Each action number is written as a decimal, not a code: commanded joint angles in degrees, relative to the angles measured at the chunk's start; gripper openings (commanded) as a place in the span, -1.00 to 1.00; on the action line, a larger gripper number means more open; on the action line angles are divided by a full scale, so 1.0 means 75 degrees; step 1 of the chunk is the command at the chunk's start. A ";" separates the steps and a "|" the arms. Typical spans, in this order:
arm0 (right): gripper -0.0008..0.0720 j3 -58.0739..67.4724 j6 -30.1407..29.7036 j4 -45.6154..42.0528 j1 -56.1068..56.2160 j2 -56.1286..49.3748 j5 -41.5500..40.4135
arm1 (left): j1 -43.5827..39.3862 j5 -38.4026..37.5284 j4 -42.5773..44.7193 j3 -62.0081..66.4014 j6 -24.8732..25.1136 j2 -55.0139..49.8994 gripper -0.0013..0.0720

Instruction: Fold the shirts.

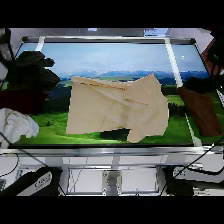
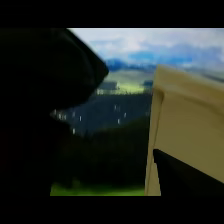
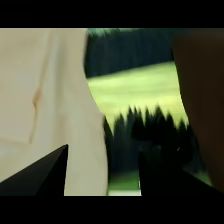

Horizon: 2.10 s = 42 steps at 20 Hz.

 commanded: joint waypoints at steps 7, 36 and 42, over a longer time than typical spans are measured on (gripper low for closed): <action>0.33 -0.4584 -0.0682 0.2640 -0.1486 0.0991 0.0221 | 0.0388 -0.0160 -0.3316 -0.5817 -0.0935 0.2547 0.93; -0.89 -0.4689 -0.1233 0.3675 0.0108 0.0358 -0.0181 | 0.0388 0.0350 -0.3751 -0.6851 -0.2608 0.2413 0.93; -0.89 -0.4669 -0.1416 0.3672 0.0108 0.0460 0.0309 | 0.0388 0.1982 -0.5313 -0.7073 -0.2556 0.1591 0.92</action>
